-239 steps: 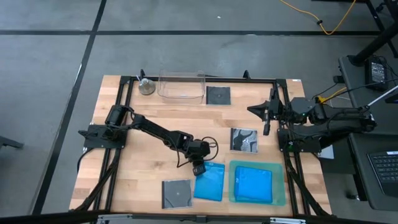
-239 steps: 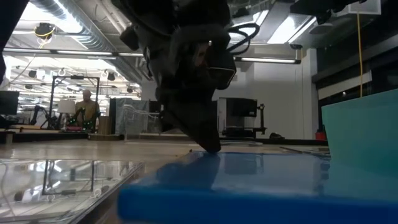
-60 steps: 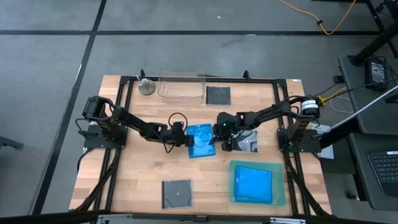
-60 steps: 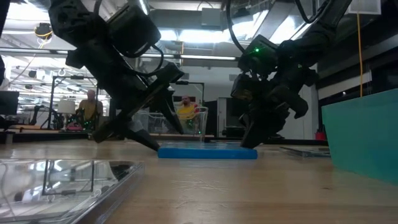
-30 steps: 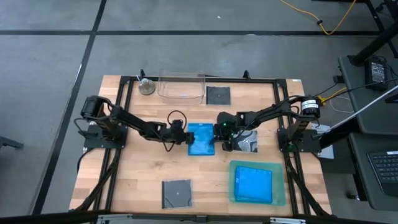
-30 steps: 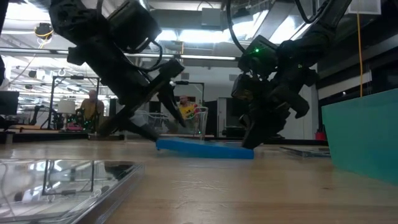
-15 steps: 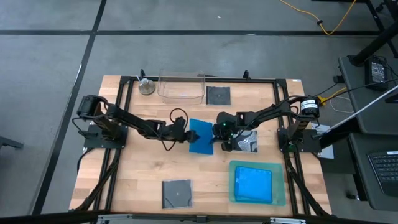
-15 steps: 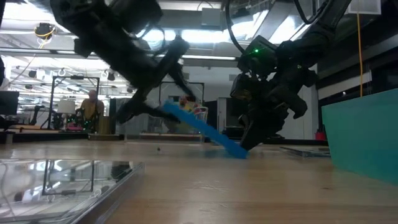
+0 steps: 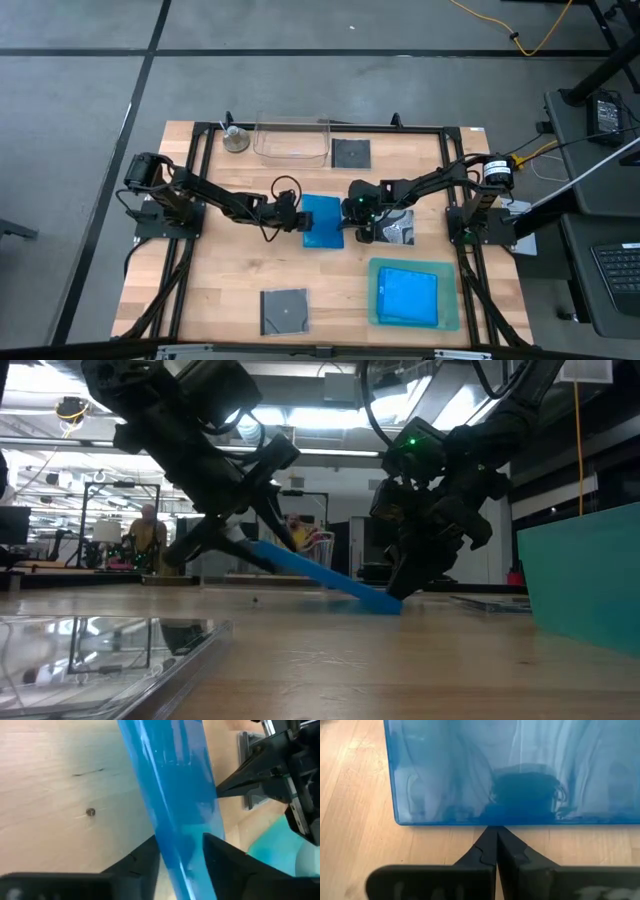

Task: Pick & place jewel cases by type
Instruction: Put the blue cd case into the green bin

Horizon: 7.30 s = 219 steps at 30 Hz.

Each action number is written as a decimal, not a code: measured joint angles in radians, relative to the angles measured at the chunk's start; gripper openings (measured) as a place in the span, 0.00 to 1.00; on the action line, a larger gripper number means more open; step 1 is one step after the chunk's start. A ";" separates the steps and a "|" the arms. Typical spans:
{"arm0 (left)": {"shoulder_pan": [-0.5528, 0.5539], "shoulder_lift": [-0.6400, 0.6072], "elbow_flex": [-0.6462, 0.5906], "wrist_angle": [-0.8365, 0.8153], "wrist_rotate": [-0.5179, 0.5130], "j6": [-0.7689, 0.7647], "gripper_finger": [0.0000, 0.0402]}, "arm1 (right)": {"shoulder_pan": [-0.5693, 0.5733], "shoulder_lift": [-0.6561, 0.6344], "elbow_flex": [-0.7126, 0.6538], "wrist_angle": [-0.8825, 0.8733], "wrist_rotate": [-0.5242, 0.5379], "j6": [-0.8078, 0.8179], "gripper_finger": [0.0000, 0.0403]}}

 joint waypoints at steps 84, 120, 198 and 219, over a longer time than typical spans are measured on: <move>0.014 -0.744 0.169 -0.100 -0.098 1.209 0.09 | 0.072 -1.188 0.000 -0.287 0.403 0.181 0.05; -0.016 -0.743 0.290 -0.187 -0.119 1.916 0.09 | 0.072 -1.184 0.000 -0.292 0.404 0.188 0.05; -0.236 -0.743 0.289 -0.188 -0.225 2.300 0.09 | 0.072 -1.184 0.000 -0.311 0.404 0.349 0.02; -0.235 -0.743 0.289 -0.188 -0.293 1.671 0.09 | 0.072 -1.184 0.000 -0.197 0.314 0.232 0.02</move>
